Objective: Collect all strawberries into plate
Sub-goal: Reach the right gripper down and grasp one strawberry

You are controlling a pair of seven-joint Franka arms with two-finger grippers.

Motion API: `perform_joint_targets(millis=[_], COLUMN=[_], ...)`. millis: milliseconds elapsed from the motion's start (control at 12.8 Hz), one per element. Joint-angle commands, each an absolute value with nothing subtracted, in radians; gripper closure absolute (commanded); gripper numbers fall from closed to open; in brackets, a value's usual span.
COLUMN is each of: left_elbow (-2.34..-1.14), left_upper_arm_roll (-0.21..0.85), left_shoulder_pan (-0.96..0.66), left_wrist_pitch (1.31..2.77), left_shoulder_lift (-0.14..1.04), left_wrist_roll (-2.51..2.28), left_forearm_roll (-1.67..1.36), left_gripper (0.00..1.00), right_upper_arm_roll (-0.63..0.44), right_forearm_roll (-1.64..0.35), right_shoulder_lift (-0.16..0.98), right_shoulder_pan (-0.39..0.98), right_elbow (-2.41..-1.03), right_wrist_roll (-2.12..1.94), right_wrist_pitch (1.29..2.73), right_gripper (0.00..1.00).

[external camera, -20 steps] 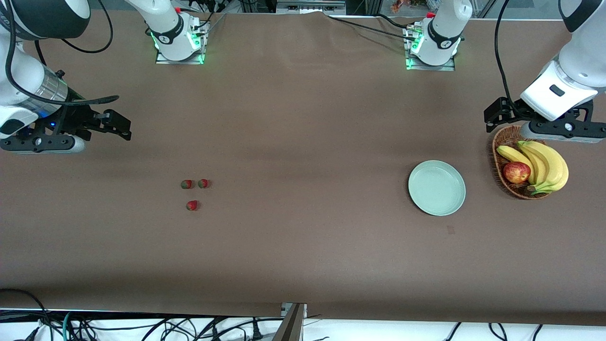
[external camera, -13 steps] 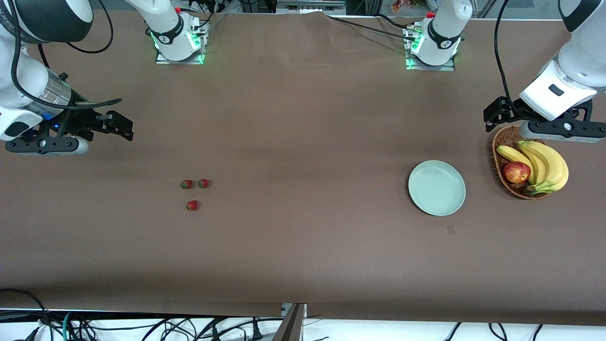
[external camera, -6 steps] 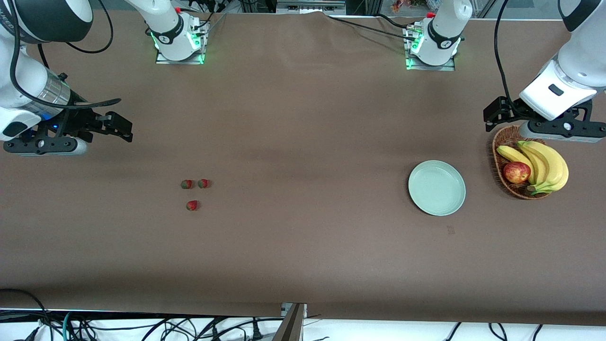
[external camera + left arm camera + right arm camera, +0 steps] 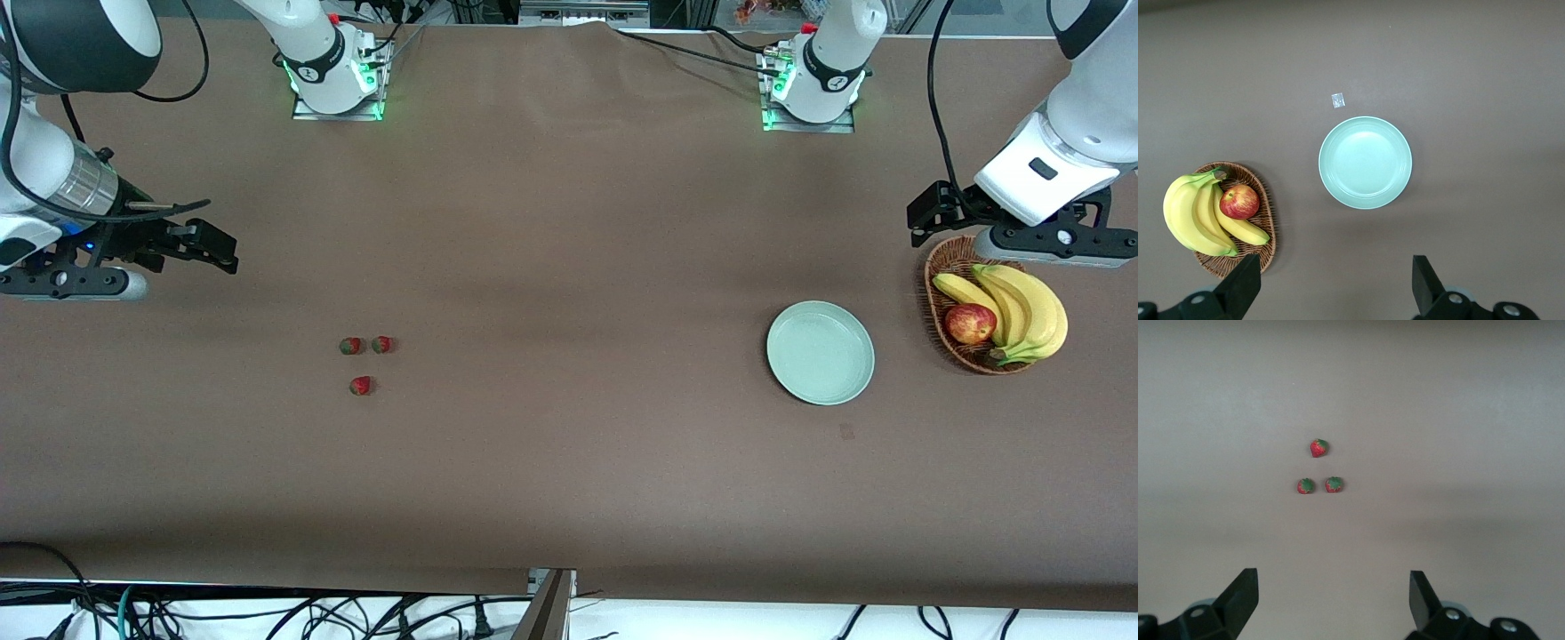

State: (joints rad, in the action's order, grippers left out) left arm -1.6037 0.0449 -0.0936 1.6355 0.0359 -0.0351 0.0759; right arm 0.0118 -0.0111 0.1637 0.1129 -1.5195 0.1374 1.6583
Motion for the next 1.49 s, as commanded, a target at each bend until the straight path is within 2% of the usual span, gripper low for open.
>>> perform_joint_targets(millis=[0, 235, 392, 705, 862, 1097, 1410], left_elbow=[-1.568, -1.568, -1.566, -1.568, -1.568, -1.568, -1.566], left_upper_arm_roll=[0.041, 0.041, 0.04, 0.04, 0.04, 0.038, 0.04], left_shoulder_pan=[-0.1, -0.1, -0.098, -0.086, -0.084, -0.084, -0.086], left_wrist_pitch=[1.611, 1.614, 1.618, 1.618, 1.614, 1.612, 1.626], left_shoulder_lift=[0.052, 0.054, 0.06, 0.06, 0.06, 0.057, 0.057], left_wrist_roll=[-0.026, -0.023, -0.021, -0.025, -0.025, -0.023, -0.034], left_forearm_roll=[0.061, 0.054, 0.052, 0.016, 0.0, 0.0, 0.002], left_gripper=[0.0, 0.0, 0.0, 0.0, 0.0, 0.0, 0.0], right_upper_arm_roll=[0.023, 0.028, 0.028, 0.029, 0.031, 0.029, 0.029], right_forearm_roll=[-0.015, -0.003, -0.009, -0.014, -0.014, -0.014, -0.014], right_shoulder_lift=[0.239, 0.383, 0.458, 0.488, 0.52, 0.584, 0.614], right_shoulder_pan=[0.113, 0.169, 0.213, 0.255, 0.261, 0.265, 0.265], right_elbow=[-1.513, -1.522, -1.569, -1.762, -1.787, -1.79, -1.789], right_wrist_roll=[0.124, 0.143, 0.184, 0.25, 0.288, 0.316, 0.331], right_wrist_pitch=[1.673, 1.693, 1.794, 2.089, 2.138, 2.198, 2.218], right_gripper=[0.0, 0.0, 0.0, 0.01, 0.02, 0.08, 0.15])
